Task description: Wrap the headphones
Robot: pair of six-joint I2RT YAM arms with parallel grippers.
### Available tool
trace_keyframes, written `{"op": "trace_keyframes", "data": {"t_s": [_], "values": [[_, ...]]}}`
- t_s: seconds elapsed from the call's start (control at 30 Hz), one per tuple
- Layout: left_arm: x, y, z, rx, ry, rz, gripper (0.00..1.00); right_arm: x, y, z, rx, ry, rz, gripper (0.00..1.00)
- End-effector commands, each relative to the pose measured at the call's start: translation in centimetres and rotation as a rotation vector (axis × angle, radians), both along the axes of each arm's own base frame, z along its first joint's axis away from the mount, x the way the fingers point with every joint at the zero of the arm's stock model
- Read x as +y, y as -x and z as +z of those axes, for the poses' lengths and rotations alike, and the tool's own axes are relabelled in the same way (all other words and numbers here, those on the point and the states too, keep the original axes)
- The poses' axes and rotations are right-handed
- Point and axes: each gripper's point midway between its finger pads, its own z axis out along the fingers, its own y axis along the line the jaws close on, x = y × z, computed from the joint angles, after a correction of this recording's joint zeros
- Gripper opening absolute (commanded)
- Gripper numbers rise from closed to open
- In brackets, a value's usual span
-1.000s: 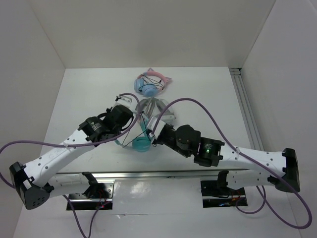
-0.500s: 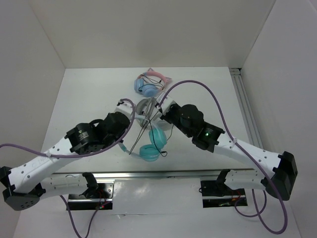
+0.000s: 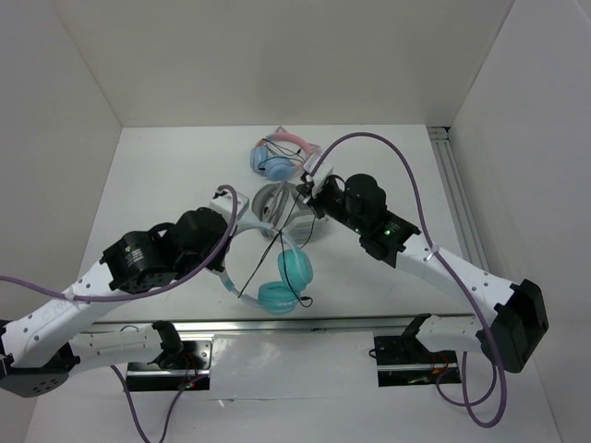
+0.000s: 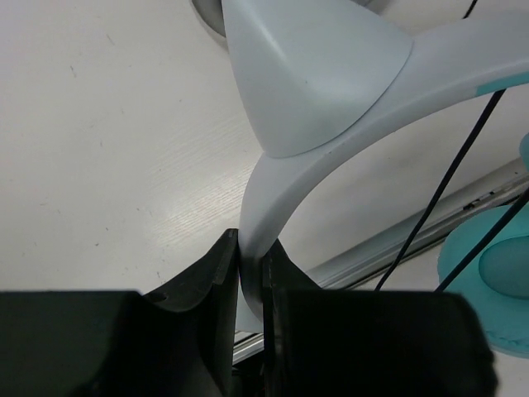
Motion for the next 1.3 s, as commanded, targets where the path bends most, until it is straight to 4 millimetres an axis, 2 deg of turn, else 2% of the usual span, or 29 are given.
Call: {"op": "trace_keyframes", "data": {"t_s": [0.0, 0.03, 0.07, 0.1, 0.13, 0.17, 0.2, 0.23, 0.47, 0.53, 0.57, 0.7, 0.93, 1.0, 1.1, 1.27], "values": [[-1.0, 0.9, 4.2, -0.052, 0.132, -0.081, 0.0, 0.3, -1.0, 2.6, -0.021, -0.133, -0.007, 0.09], [-0.7, 0.9, 4.4, -0.058, 0.132, -0.062, 0.0, 0.5, -0.9, 2.6, -0.02, -0.155, 0.002, 0.1], [-0.2, 0.9, 4.4, -0.056, 0.116, -0.053, 0.0, 0.5, -0.8, 1.4, 0.001, -0.156, 0.0, 0.1], [-0.3, 0.7, 4.2, -0.054, 0.103, -0.046, 0.0, 0.5, -0.7, 0.9, 0.009, -0.166, 0.0, 0.1], [-0.3, 0.7, 4.7, -0.058, 0.12, -0.04, 0.0, 0.6, -0.4, 1.4, 0.005, -0.205, 0.013, 0.1], [-0.5, 0.8, 4.6, -0.053, 0.124, -0.046, 0.0, 0.7, -0.1, 0.2, 0.027, -0.202, 0.023, 0.1], [-0.6, 0.9, 5.0, -0.054, 0.136, -0.053, 0.0, 0.7, 0.0, 0.0, 0.032, -0.21, 0.023, 0.11], [-0.6, 1.1, 5.6, -0.059, 0.164, -0.055, 0.0, 1.1, 0.4, -0.2, 0.049, -0.223, 0.049, 0.14], [-0.6, 1.6, 9.8, -0.107, 0.33, -0.025, 0.0, 2.5, 2.0, -1.8, 0.099, -0.309, 0.148, 0.15], [-1.2, 2.1, 11.0, -0.112, 0.396, -0.054, 0.0, 2.7, 2.1, -3.2, 0.127, -0.32, 0.155, 0.08], [-1.5, 2.2, 12.0, -0.132, 0.438, -0.068, 0.0, 3.2, 2.2, -3.7, 0.144, -0.337, 0.174, 0.08], [-2.5, 2.4, 13.2, -0.144, 0.519, -0.091, 0.0, 4.4, 2.9, -5.8, 0.21, -0.362, 0.235, 0.07], [-2.3, 1.2, 13.5, -0.164, 0.549, 0.0, 0.0, 6.1, 5.2, -5.7, 0.234, -0.426, 0.324, 0.07], [-1.4, 0.5, 14.1, -0.193, 0.576, 0.071, 0.0, 6.3, 5.4, -5.7, 0.235, -0.427, 0.324, 0.08], [-0.8, -0.1, 14.6, -0.22, 0.618, 0.144, 0.0, 7.1, 6.2, -6.5, 0.254, -0.425, 0.348, 0.12], [-1.2, -0.2, 14.6, -0.211, 0.629, 0.139, 0.0, 7.8, 7.0, -8.0, 0.292, -0.426, 0.373, 0.14]]}}
